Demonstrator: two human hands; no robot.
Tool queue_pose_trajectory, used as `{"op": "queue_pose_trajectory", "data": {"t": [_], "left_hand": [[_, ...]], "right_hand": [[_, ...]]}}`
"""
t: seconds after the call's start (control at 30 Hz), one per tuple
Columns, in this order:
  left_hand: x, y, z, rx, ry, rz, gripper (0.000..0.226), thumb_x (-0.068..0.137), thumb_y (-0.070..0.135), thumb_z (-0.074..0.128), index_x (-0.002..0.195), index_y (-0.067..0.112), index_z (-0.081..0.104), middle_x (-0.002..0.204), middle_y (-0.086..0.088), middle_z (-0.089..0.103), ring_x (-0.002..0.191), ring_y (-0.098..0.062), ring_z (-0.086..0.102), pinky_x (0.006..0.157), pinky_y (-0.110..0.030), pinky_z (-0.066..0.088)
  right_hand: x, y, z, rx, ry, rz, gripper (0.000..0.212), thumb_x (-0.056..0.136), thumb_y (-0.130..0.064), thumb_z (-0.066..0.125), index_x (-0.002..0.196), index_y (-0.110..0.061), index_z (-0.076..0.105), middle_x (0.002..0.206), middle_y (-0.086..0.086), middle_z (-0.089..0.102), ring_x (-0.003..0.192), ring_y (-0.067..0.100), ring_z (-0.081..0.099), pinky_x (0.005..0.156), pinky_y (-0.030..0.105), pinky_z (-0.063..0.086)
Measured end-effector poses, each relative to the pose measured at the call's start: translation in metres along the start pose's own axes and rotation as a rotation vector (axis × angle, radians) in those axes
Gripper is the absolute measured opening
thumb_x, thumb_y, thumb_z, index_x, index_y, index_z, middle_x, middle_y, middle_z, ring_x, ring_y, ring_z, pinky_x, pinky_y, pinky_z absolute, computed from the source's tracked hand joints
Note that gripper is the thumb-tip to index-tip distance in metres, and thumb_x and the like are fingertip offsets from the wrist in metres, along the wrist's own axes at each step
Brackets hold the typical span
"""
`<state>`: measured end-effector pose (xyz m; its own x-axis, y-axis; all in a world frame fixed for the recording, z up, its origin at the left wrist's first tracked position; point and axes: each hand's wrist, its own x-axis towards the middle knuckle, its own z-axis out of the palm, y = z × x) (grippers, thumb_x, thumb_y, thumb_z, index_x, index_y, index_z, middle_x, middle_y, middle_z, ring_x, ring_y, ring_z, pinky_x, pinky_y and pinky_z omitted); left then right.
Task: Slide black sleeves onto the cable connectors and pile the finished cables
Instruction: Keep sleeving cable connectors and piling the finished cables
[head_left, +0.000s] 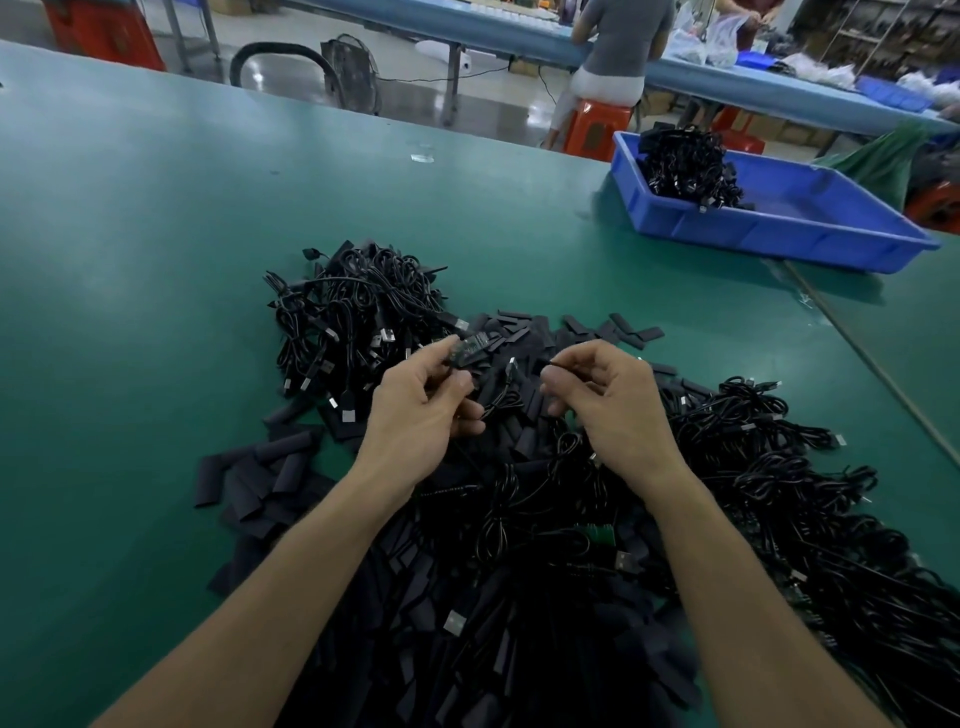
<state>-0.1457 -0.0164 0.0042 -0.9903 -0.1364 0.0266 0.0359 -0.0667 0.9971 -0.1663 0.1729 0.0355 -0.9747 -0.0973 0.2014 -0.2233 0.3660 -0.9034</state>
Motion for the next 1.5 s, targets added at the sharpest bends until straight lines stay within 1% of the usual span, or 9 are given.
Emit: {"op": "queue_pose_trajectory", "data": {"t": [0.07, 0.23, 0.4, 0.53, 0.63, 0.8, 0.93, 1.23, 1.5], "left_hand": [[0.0, -0.001, 0.0, 0.005, -0.001, 0.014, 0.039, 0.104, 0.006, 0.05, 0.135, 0.029, 0.052, 0.085, -0.006, 0.065, 0.068, -0.012, 0.068, 0.065, -0.026, 0.059], [-0.002, 0.001, 0.001, 0.063, -0.019, 0.017, 0.021, 0.104, 0.016, 0.051, 0.108, 0.026, 0.069, 0.069, 0.008, 0.066, 0.062, -0.01, 0.066, 0.059, -0.028, 0.059], [-0.008, 0.005, 0.0, 0.387, -0.027, 0.183, 0.03, 0.105, 0.018, 0.051, 0.132, 0.018, 0.064, 0.068, 0.005, 0.065, 0.052, -0.01, 0.064, 0.051, -0.028, 0.058], [-0.014, 0.013, -0.004, 0.683, -0.012, 0.327, 0.031, 0.105, 0.026, 0.05, 0.131, 0.019, 0.064, 0.076, 0.006, 0.066, 0.054, -0.005, 0.065, 0.059, -0.035, 0.059], [-0.017, 0.019, -0.004, 0.761, -0.012, 0.362, 0.034, 0.104, 0.027, 0.049, 0.133, 0.017, 0.063, 0.082, 0.002, 0.068, 0.059, -0.008, 0.066, 0.062, -0.037, 0.059], [-0.02, 0.026, -0.002, 0.813, -0.035, 0.402, 0.035, 0.105, 0.024, 0.048, 0.135, 0.014, 0.062, 0.094, -0.005, 0.072, 0.075, -0.022, 0.069, 0.07, -0.042, 0.059], [-0.023, 0.028, 0.0, 0.827, -0.056, 0.419, 0.031, 0.104, 0.024, 0.047, 0.125, 0.012, 0.066, 0.086, -0.003, 0.07, 0.07, -0.02, 0.067, 0.066, -0.043, 0.057], [-0.022, 0.029, 0.001, 0.85, -0.071, 0.393, 0.03, 0.105, 0.03, 0.044, 0.114, 0.014, 0.067, 0.078, -0.002, 0.066, 0.065, -0.022, 0.066, 0.064, -0.044, 0.056], [-0.018, 0.026, 0.0, 0.832, -0.094, 0.345, 0.027, 0.105, 0.026, 0.045, 0.098, 0.012, 0.067, 0.071, -0.002, 0.066, 0.063, -0.023, 0.066, 0.064, -0.046, 0.056]], "right_hand": [[-0.001, -0.002, 0.0, 0.044, -0.008, 0.008, 0.015, 0.092, -0.012, 0.071, 0.098, -0.024, 0.065, 0.078, -0.002, 0.074, 0.062, 0.017, 0.069, 0.064, 0.022, 0.055], [-0.004, -0.006, 0.001, 0.063, 0.001, -0.048, 0.022, 0.093, -0.011, 0.069, 0.096, -0.033, 0.07, 0.078, -0.005, 0.073, 0.066, 0.013, 0.067, 0.06, 0.016, 0.048], [-0.006, -0.011, -0.001, 0.005, -0.015, -0.079, 0.025, 0.085, -0.018, 0.079, 0.097, -0.039, 0.071, 0.087, -0.015, 0.074, 0.082, 0.003, 0.068, 0.074, 0.016, 0.051], [-0.01, -0.014, -0.002, -0.019, -0.015, -0.094, 0.025, 0.081, -0.024, 0.081, 0.097, -0.041, 0.071, 0.086, -0.019, 0.074, 0.08, 0.0, 0.069, 0.072, 0.013, 0.05], [-0.013, -0.014, -0.003, -0.017, 0.052, -0.122, 0.023, 0.082, -0.026, 0.08, 0.096, -0.042, 0.07, 0.085, -0.016, 0.075, 0.081, 0.004, 0.071, 0.078, 0.021, 0.055], [-0.014, -0.016, -0.004, -0.027, 0.089, -0.173, 0.022, 0.082, -0.023, 0.079, 0.095, -0.039, 0.072, 0.077, -0.014, 0.075, 0.073, 0.005, 0.07, 0.073, 0.02, 0.054], [-0.015, -0.016, -0.002, -0.057, 0.105, -0.211, 0.022, 0.082, -0.02, 0.08, 0.093, -0.037, 0.072, 0.073, -0.021, 0.072, 0.069, 0.0, 0.069, 0.067, 0.011, 0.051], [-0.015, -0.017, 0.003, -0.086, 0.151, -0.221, 0.023, 0.079, -0.024, 0.081, 0.099, -0.033, 0.073, 0.085, -0.019, 0.073, 0.074, 0.001, 0.071, 0.074, 0.016, 0.056], [-0.014, -0.017, -0.001, 0.009, 0.032, -0.15, 0.028, 0.072, -0.034, 0.08, 0.099, -0.034, 0.072, 0.077, -0.014, 0.075, 0.064, 0.005, 0.07, 0.068, 0.014, 0.053]]}}
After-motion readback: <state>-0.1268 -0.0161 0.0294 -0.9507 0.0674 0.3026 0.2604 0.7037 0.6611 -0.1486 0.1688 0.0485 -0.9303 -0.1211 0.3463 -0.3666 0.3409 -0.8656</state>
